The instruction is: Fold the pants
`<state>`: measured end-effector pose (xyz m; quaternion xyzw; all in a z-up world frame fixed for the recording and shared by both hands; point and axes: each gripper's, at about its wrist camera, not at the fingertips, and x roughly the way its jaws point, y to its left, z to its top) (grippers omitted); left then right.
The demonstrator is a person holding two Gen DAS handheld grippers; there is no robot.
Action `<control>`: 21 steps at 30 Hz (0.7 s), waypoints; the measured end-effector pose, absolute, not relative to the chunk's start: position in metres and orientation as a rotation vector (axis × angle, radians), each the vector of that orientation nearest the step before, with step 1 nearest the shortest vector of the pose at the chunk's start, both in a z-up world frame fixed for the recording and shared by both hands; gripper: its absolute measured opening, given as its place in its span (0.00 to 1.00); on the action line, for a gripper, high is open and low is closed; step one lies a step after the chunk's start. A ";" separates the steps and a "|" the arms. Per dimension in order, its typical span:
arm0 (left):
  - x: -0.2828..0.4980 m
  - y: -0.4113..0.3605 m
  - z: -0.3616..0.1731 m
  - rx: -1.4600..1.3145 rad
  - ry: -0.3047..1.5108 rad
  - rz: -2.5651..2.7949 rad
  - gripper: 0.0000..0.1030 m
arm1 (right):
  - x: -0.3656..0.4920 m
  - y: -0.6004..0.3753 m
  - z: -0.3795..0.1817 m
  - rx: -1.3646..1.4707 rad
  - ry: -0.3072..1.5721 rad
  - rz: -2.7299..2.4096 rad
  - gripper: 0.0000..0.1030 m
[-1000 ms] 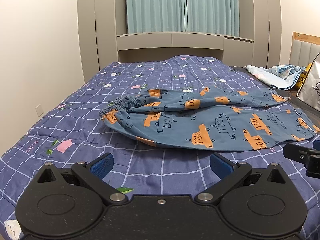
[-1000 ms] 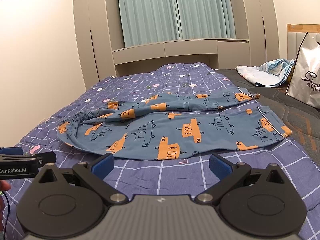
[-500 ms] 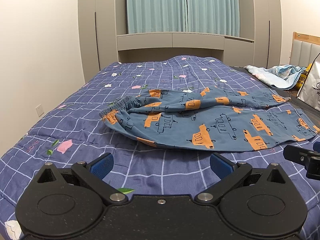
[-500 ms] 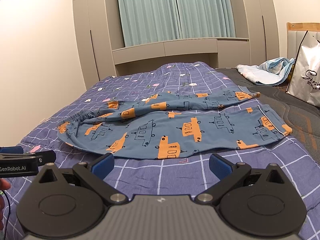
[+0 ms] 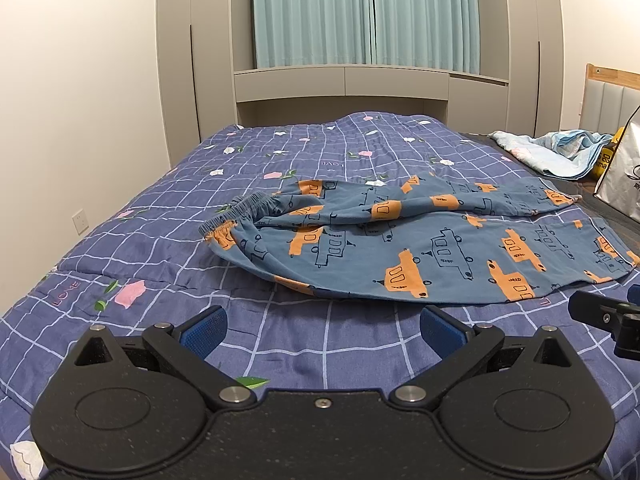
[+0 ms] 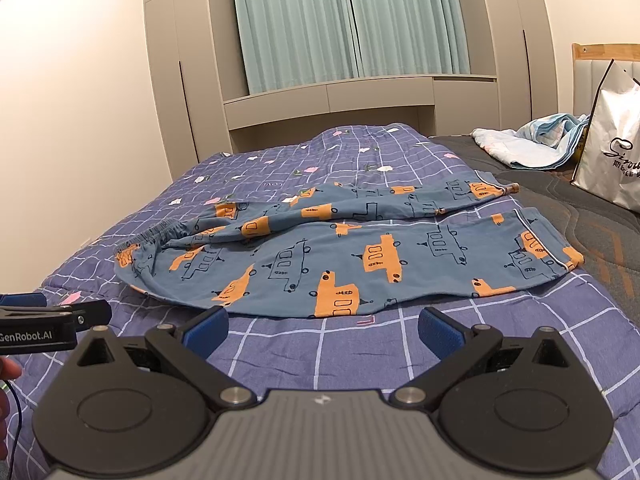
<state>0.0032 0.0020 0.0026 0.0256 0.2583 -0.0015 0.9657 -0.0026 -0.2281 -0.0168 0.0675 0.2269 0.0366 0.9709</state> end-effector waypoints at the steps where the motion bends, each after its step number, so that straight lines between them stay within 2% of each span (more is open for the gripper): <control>1: 0.003 0.002 0.002 0.052 0.522 -0.003 0.99 | -0.003 -0.228 -0.017 0.137 0.459 0.074 1.00; 21: 0.003 0.002 0.003 0.053 0.523 -0.003 0.99 | -0.005 -0.228 -0.020 0.143 0.463 0.068 1.00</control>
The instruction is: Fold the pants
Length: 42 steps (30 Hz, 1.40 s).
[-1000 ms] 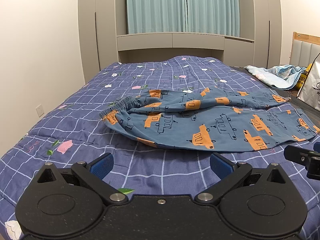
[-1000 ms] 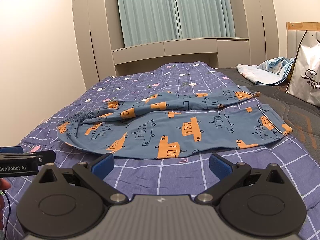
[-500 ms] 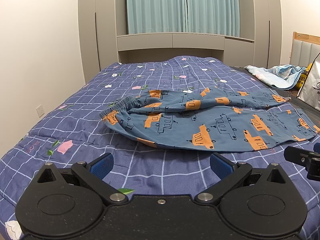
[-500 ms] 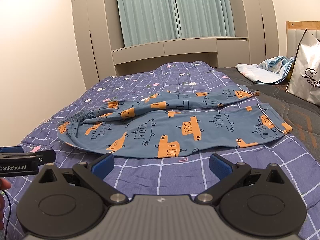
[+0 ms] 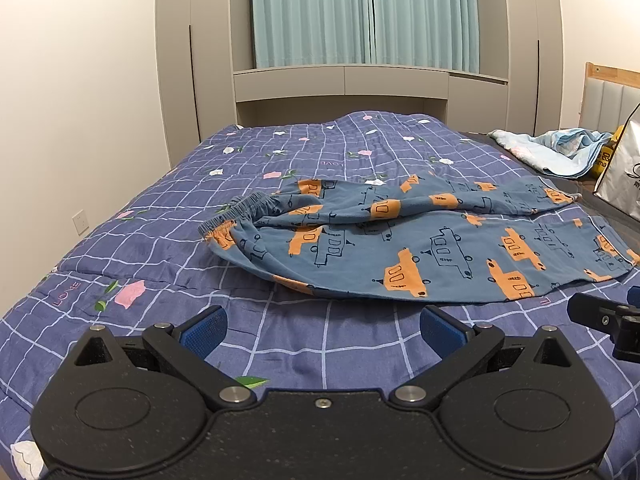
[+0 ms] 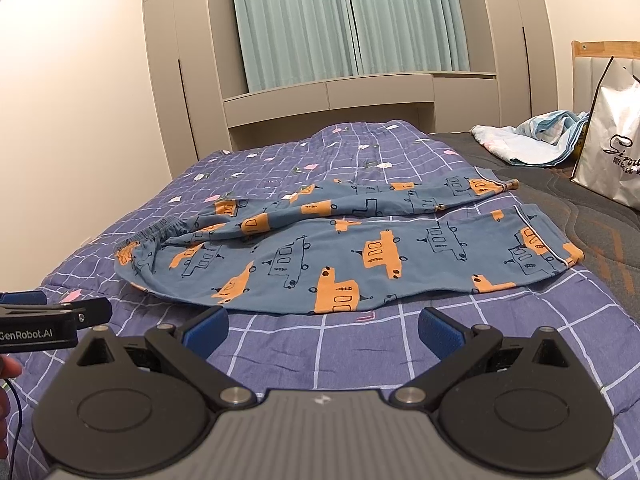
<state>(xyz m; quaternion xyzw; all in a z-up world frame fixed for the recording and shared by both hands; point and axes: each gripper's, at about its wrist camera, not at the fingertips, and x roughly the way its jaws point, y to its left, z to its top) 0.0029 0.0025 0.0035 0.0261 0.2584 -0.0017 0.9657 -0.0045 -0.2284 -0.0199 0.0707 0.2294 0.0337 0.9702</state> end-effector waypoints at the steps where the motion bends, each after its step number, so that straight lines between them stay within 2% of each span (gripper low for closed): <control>1: 0.003 0.002 0.003 0.053 0.523 -0.003 0.99 | -0.005 -0.229 -0.020 0.144 0.463 0.066 1.00; 14: 0.003 0.001 0.015 0.020 0.566 -0.010 0.99 | -0.001 -0.232 -0.011 0.130 0.531 0.041 1.00; 23: 0.015 0.003 0.027 0.069 0.687 0.008 0.99 | -0.001 -0.231 0.016 0.140 0.599 0.090 1.00; 30: 0.026 0.018 0.047 0.091 0.683 0.051 0.99 | 0.002 -0.234 0.039 0.115 0.565 0.068 1.00; 42: 0.095 0.052 0.080 0.045 0.693 0.073 0.99 | 0.054 -0.231 0.041 0.110 0.565 0.094 1.00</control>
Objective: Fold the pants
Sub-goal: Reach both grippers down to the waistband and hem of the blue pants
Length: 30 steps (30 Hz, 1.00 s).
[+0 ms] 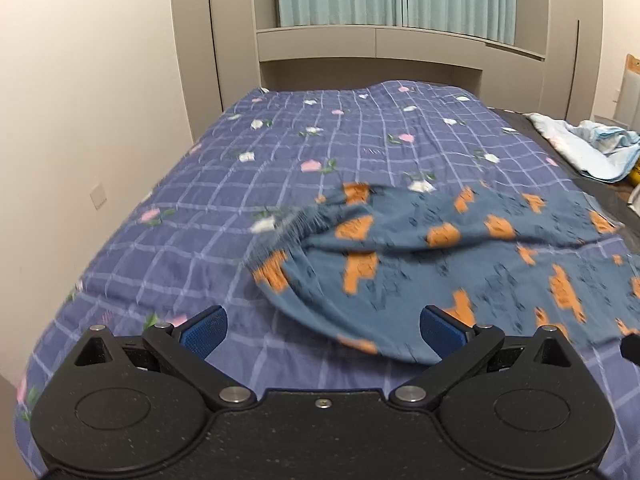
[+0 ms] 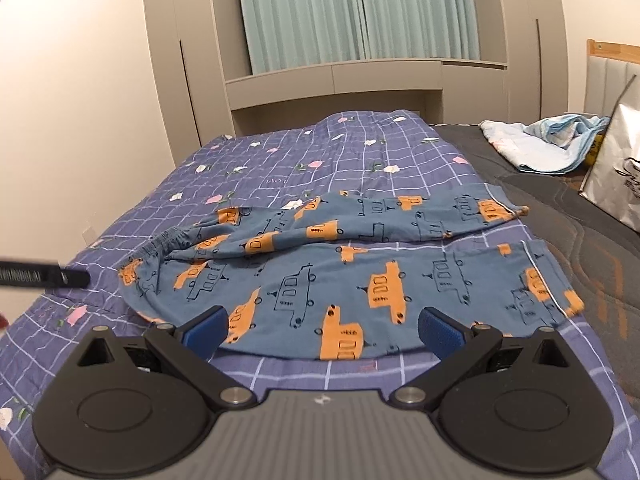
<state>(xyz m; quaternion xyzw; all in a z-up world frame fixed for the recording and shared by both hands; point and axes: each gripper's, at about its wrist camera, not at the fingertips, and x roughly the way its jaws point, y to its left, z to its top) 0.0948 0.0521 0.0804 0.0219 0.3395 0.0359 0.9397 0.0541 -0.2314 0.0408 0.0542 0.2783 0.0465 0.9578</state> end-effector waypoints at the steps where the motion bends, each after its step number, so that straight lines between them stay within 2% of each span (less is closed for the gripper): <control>1: 0.106 0.054 0.083 0.063 0.691 0.078 0.99 | 0.064 -0.231 0.039 0.104 0.571 0.095 1.00; 12: 0.239 0.072 0.086 0.208 0.695 0.058 0.99 | 0.191 -0.228 0.021 0.009 0.620 0.104 1.00; 19: 0.306 0.078 0.066 0.289 0.651 -0.050 0.99 | 0.261 -0.250 0.025 -0.139 0.446 0.345 1.00; 25: 0.368 0.082 0.042 0.336 0.597 -0.236 0.99 | 0.358 -0.257 0.026 -0.200 0.593 0.581 1.00; 30: 0.418 0.074 0.013 0.370 0.676 -0.355 0.99 | 0.416 -0.247 0.013 -0.295 0.660 0.681 1.00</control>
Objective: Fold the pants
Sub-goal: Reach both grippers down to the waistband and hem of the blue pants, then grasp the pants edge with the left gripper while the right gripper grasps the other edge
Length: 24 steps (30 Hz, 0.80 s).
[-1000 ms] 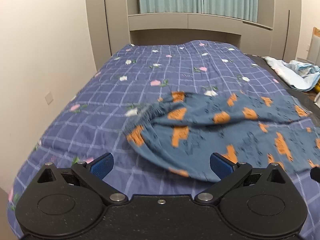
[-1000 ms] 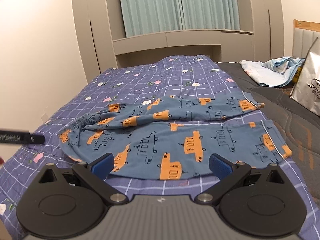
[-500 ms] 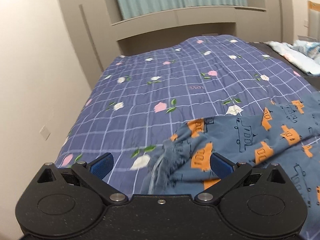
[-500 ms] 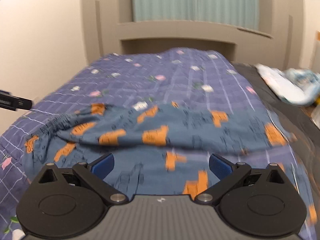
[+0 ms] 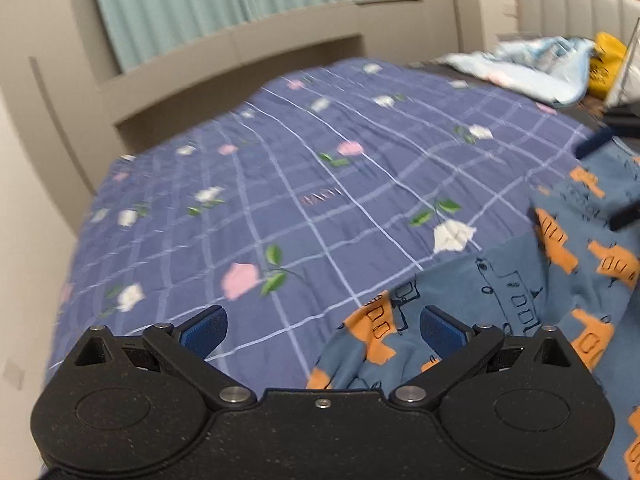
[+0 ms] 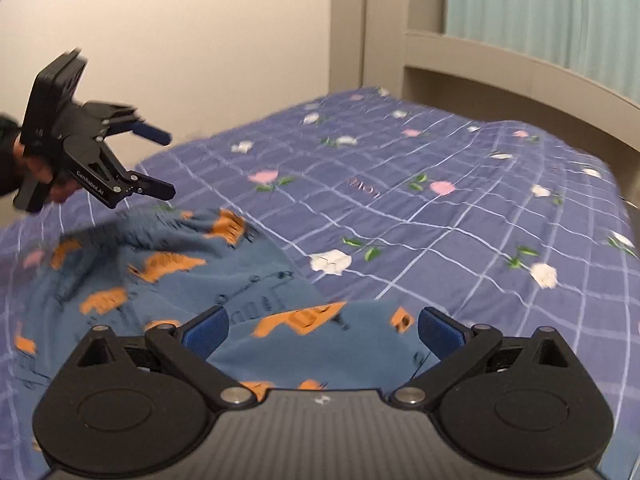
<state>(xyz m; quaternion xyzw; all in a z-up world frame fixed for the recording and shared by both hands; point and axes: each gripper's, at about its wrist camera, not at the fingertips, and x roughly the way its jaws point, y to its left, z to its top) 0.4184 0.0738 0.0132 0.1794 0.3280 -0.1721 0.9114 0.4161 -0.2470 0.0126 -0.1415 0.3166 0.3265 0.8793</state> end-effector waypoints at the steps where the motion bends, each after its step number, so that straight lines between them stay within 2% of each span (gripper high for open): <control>1: 0.425 0.074 0.007 0.366 0.690 -0.372 0.99 | 0.427 -0.246 0.008 -0.301 0.686 0.687 1.00; 5: 0.452 0.072 -0.014 0.354 0.732 -0.419 0.99 | 0.464 -0.253 -0.008 -0.256 0.776 0.724 0.97; 7: 0.464 0.074 -0.021 0.334 0.761 -0.431 0.97 | 0.477 -0.258 -0.014 -0.203 0.813 0.746 0.86; 10: 0.473 0.077 -0.030 0.298 0.813 -0.476 0.90 | 0.490 -0.263 -0.020 -0.178 0.863 0.761 0.77; 13: 0.478 0.078 -0.036 0.278 0.838 -0.511 0.78 | 0.493 -0.266 -0.020 -0.186 0.898 0.778 0.72; 15: 0.481 0.080 -0.038 0.255 0.860 -0.525 0.59 | 0.493 -0.268 -0.019 -0.201 0.916 0.788 0.63; 16: 0.483 0.080 -0.038 0.236 0.874 -0.532 0.53 | 0.492 -0.270 -0.018 -0.213 0.921 0.789 0.59; 17: 0.484 0.081 -0.039 0.217 0.886 -0.543 0.45 | 0.492 -0.271 -0.018 -0.223 0.923 0.792 0.59; 19: 0.487 0.080 -0.040 0.202 0.901 -0.543 0.36 | 0.492 -0.274 -0.017 -0.232 0.929 0.790 0.55; 20: 0.487 0.080 -0.042 0.198 0.914 -0.533 0.25 | 0.493 -0.276 -0.017 -0.230 0.932 0.783 0.52; 21: 0.489 0.079 -0.044 0.194 0.936 -0.525 0.11 | 0.493 -0.276 -0.018 -0.231 0.934 0.774 0.43; 22: 0.489 0.077 -0.045 0.193 0.957 -0.516 0.07 | 0.492 -0.276 -0.019 -0.242 0.931 0.758 0.26; 24: 0.484 0.074 -0.044 0.201 0.942 -0.492 0.04 | 0.487 -0.274 -0.021 -0.278 0.917 0.743 0.12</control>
